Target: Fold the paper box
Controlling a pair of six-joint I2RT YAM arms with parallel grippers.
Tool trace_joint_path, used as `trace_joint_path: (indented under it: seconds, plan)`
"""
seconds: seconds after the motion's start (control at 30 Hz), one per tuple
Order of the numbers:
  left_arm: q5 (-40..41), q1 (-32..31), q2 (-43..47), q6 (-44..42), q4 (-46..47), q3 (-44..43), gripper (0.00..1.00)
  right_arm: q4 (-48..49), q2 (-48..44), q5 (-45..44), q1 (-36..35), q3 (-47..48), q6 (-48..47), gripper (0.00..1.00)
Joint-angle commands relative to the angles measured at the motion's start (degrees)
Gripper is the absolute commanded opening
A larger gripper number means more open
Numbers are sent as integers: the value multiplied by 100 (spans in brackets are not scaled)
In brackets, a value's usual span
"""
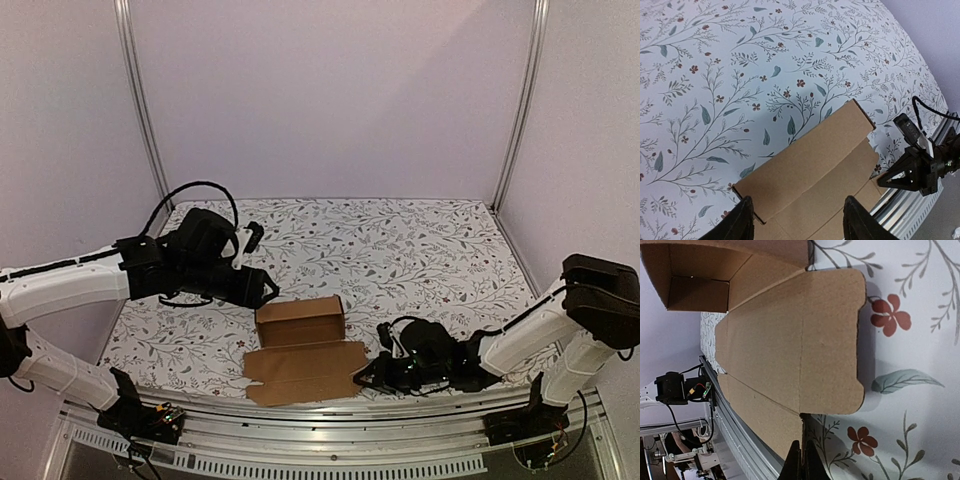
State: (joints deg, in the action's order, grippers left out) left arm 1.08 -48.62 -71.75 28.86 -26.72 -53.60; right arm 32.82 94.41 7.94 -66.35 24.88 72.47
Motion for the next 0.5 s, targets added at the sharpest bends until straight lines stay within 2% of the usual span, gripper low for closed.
trace_joint_path:
  seconds: [0.0,0.13,0.47]
  plan:
    - [145,63,230,-107,-242,-75,60,-1261,-559,-164,56,441,-649,0]
    - [238,59,399,-123,-306,-71,60,-2136,-1058,-261,52,899,-1204,0]
    - [750,63,1161,-145,-552,-236,60,-5067,-2133,-764,57,2382,-3265,0]
